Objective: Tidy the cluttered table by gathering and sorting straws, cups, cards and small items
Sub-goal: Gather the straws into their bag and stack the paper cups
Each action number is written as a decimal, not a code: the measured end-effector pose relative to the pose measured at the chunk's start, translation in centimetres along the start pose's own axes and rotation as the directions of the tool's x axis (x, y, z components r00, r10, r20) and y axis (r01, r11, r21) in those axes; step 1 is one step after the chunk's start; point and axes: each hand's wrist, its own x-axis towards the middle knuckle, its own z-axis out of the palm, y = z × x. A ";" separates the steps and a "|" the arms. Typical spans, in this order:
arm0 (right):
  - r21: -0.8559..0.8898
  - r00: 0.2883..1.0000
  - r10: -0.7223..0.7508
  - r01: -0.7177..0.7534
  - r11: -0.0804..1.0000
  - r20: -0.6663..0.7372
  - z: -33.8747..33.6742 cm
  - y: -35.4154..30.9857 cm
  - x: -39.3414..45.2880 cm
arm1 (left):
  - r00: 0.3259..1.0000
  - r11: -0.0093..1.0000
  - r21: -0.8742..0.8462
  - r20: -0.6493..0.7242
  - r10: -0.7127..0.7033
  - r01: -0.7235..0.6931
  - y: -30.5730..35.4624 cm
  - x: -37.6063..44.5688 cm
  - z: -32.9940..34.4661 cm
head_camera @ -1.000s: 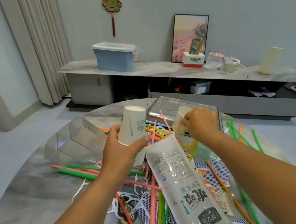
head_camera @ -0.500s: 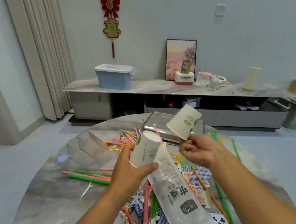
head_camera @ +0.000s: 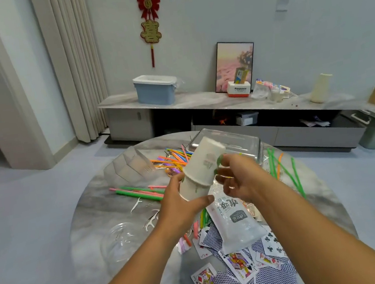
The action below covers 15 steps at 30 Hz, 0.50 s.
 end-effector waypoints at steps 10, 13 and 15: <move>-0.356 0.849 -0.505 0.525 0.773 0.155 3.9 0.1 -2.9 | 0.995 0.997 -0.073 0.095 -0.004 0.011 1.5 -1.3 -0.6; -0.331 0.832 -0.495 0.554 0.764 0.250 5.2 0.0 -2.3 | 0.995 0.993 -0.111 0.080 0.057 -0.048 1.4 -0.5 -1.5; -0.250 0.840 -0.428 0.517 0.819 0.334 6.1 -0.2 -1.6 | 0.999 0.993 -0.106 -0.024 0.044 -0.046 1.6 0.5 -2.8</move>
